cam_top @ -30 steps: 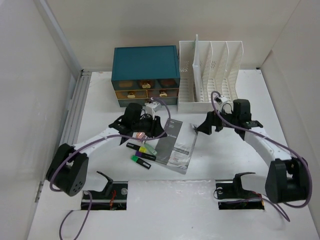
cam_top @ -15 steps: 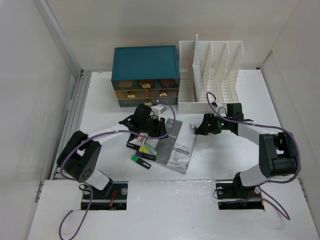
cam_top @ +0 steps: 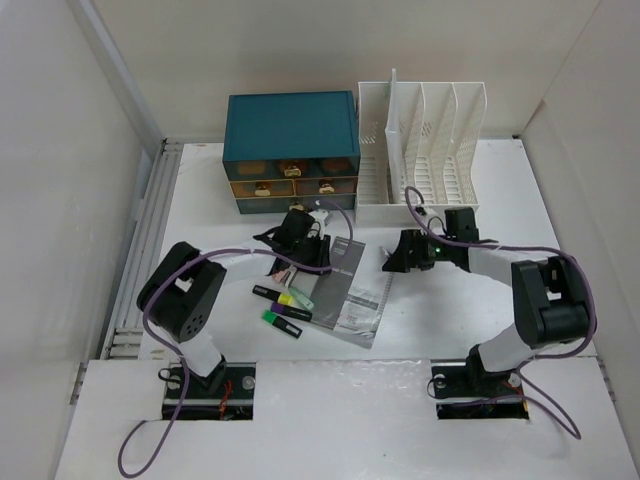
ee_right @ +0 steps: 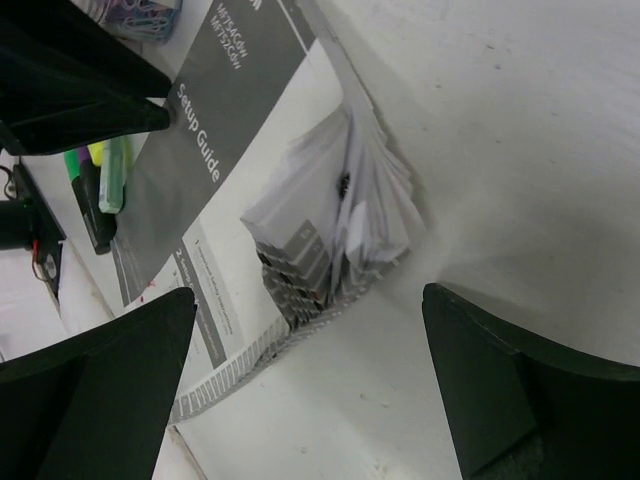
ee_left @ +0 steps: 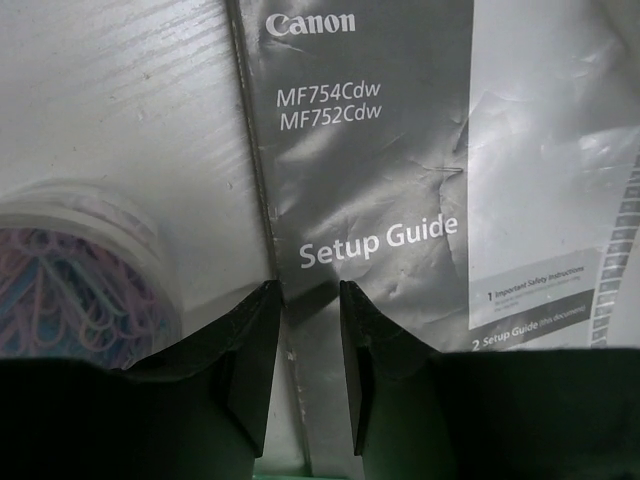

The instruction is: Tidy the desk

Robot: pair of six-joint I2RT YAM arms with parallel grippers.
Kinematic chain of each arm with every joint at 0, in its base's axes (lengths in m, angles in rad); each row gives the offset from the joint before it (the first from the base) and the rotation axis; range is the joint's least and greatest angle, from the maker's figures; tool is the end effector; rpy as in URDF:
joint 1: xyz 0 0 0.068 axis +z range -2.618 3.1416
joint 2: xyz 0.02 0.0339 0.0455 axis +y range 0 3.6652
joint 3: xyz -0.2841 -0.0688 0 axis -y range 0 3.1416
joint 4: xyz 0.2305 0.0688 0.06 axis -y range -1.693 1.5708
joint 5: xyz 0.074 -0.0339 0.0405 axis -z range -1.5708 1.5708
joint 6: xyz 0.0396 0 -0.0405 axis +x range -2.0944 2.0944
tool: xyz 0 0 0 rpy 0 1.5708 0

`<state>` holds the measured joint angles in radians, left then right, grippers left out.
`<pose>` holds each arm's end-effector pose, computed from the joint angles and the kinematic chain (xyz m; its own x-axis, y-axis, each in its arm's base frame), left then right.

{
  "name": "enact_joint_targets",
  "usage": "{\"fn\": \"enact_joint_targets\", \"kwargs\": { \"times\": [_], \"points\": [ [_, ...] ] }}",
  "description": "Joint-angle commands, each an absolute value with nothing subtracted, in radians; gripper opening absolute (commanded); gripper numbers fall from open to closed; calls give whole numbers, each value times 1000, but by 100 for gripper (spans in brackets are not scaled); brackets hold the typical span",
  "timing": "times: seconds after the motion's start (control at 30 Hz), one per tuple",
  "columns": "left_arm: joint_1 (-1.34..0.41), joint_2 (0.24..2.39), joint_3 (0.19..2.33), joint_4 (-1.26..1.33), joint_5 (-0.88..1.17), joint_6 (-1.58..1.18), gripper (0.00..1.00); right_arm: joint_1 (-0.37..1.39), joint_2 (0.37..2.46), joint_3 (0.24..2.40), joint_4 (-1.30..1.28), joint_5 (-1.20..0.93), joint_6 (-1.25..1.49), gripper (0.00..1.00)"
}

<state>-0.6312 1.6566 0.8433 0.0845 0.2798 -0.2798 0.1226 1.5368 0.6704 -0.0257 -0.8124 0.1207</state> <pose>0.2599 -0.2035 0.1957 -0.7193 0.1970 -0.6662 0.5565 0.7374 -0.3828 0.2633 0.0614 0.1818 -0.8315 -0.0190 -0.5552 -0.4395 0.6338 0.6365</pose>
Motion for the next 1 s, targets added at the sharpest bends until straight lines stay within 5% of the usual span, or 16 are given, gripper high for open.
{"fn": "enact_joint_targets", "kwargs": {
  "times": [0.0,0.33,0.57,0.67,0.9,0.97],
  "points": [
    [-644,1669,891,75,270,-299,28,159,1555,669,51,-842,138,100],
    [-664,1713,910,34,261,-299,33,222,1624,678,71,-833,147,100],
    [-703,1763,942,25,308,-288,33,242,1634,678,80,-853,147,85],
    [-722,1784,963,25,321,-288,33,242,1625,687,80,-862,138,68],
    [-741,1795,982,25,339,-279,33,242,1556,696,80,-871,127,1],
    [-741,1795,982,25,362,-279,35,220,1510,706,80,-885,127,0]
  ]
}}
